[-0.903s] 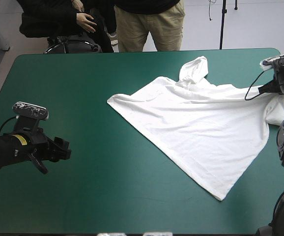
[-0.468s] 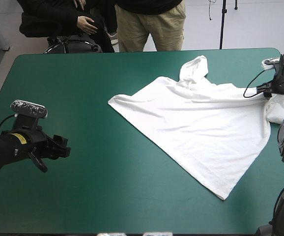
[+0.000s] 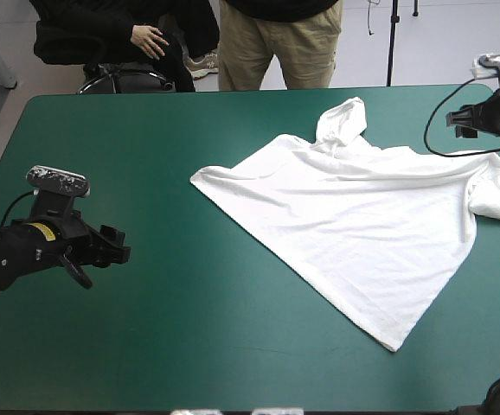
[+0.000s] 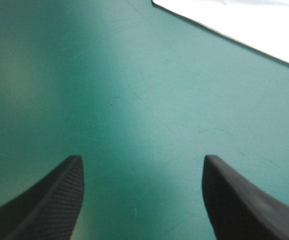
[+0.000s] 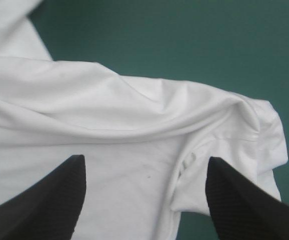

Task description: Fold the cloth

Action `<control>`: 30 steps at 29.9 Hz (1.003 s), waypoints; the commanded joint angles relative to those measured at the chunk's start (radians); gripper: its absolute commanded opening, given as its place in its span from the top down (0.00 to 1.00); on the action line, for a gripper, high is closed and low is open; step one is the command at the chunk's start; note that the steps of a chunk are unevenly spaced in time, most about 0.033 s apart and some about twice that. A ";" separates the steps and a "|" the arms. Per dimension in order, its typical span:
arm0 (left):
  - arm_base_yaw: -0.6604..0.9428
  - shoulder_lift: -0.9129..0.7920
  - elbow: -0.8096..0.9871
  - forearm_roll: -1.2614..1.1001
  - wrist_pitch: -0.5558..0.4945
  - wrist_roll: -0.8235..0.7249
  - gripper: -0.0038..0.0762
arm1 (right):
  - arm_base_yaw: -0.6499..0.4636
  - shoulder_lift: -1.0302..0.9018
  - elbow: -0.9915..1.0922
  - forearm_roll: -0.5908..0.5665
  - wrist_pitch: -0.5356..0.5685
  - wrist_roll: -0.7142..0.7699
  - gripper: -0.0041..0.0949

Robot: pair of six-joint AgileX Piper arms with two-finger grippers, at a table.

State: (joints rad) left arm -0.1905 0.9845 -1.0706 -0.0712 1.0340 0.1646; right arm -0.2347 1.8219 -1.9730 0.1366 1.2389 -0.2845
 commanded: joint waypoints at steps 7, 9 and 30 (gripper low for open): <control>0.000 0.033 -0.033 -0.005 -0.060 -0.015 0.35 | 0.263 -0.354 0.304 -0.036 0.011 -0.012 0.35; 0.000 0.033 -0.033 -0.005 -0.058 -0.016 0.35 | 0.335 -0.414 0.424 -0.072 0.011 0.013 0.35; 0.000 0.033 -0.033 -0.008 -0.042 -0.016 0.35 | 0.661 -0.667 1.257 -0.070 -0.153 0.103 0.36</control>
State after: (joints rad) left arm -0.1905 1.0309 -1.0706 -0.0712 1.0309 0.1591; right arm 0.3959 1.1443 -0.7294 0.0756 1.1551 -0.1875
